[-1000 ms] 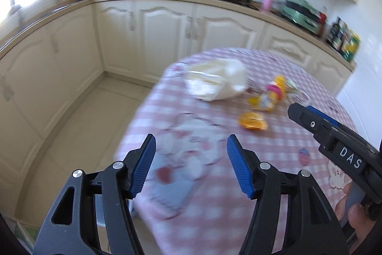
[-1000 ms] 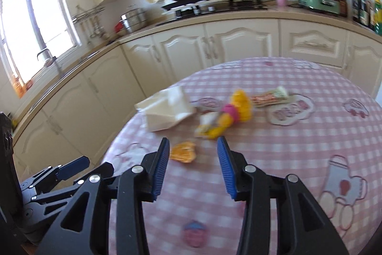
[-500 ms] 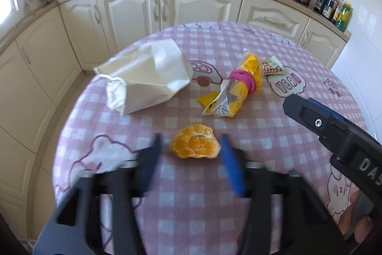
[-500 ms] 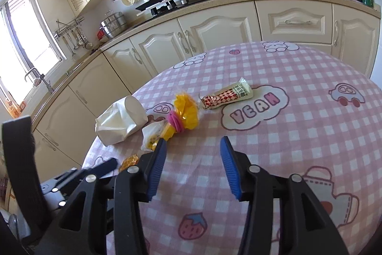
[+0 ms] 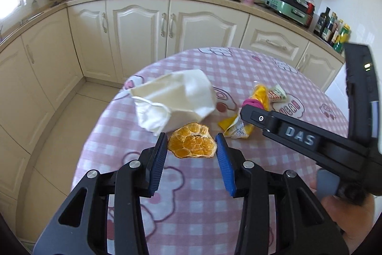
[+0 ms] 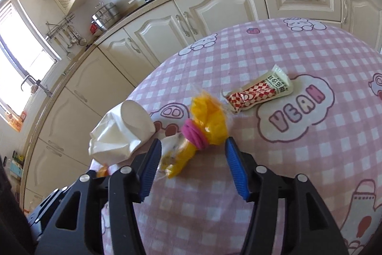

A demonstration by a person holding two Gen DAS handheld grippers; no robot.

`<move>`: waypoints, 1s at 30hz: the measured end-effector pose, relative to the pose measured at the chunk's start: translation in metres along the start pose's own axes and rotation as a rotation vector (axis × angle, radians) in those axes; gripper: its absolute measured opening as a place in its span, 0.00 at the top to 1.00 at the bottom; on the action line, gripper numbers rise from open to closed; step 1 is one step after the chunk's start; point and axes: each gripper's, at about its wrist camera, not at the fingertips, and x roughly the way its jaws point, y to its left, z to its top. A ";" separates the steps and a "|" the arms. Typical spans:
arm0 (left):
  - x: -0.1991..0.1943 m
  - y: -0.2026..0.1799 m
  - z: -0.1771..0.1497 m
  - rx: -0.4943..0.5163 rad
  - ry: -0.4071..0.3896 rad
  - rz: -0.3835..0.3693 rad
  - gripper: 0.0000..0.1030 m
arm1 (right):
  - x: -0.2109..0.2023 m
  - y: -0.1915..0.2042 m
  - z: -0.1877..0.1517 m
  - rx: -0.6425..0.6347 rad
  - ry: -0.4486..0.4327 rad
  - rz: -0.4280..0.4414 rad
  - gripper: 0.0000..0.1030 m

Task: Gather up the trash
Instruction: 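Grasp the yellow candy bag with the right tool while the left tool grasps the orange peel, then carry the candy bag and peel to the blue bucket and open both tools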

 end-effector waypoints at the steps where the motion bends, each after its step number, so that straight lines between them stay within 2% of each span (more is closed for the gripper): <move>1: -0.001 0.004 0.000 -0.009 -0.005 0.001 0.62 | 0.002 0.001 0.002 -0.002 -0.002 -0.006 0.46; 5: -0.003 0.013 0.001 -0.037 -0.011 -0.010 0.62 | 0.009 0.011 0.004 -0.064 -0.016 -0.061 0.49; 6: -0.003 0.014 0.000 -0.040 -0.011 -0.011 0.62 | 0.010 0.014 0.003 -0.082 -0.016 -0.074 0.58; 8: -0.003 0.017 -0.001 -0.050 -0.011 -0.018 0.62 | 0.012 0.018 0.001 -0.103 -0.008 -0.072 0.65; 9: -0.004 0.018 -0.001 -0.055 -0.010 -0.021 0.62 | 0.013 0.020 0.001 -0.114 -0.006 -0.071 0.73; 12: -0.008 0.022 -0.003 -0.062 -0.011 -0.024 0.62 | 0.009 0.024 -0.002 -0.127 -0.005 -0.061 0.77; 21: -0.043 0.044 -0.008 -0.095 -0.061 0.002 0.62 | -0.038 0.050 -0.016 -0.166 -0.092 -0.031 0.79; 30: -0.092 0.084 -0.023 -0.156 -0.122 0.069 0.62 | -0.075 0.118 -0.046 -0.274 -0.116 0.072 0.79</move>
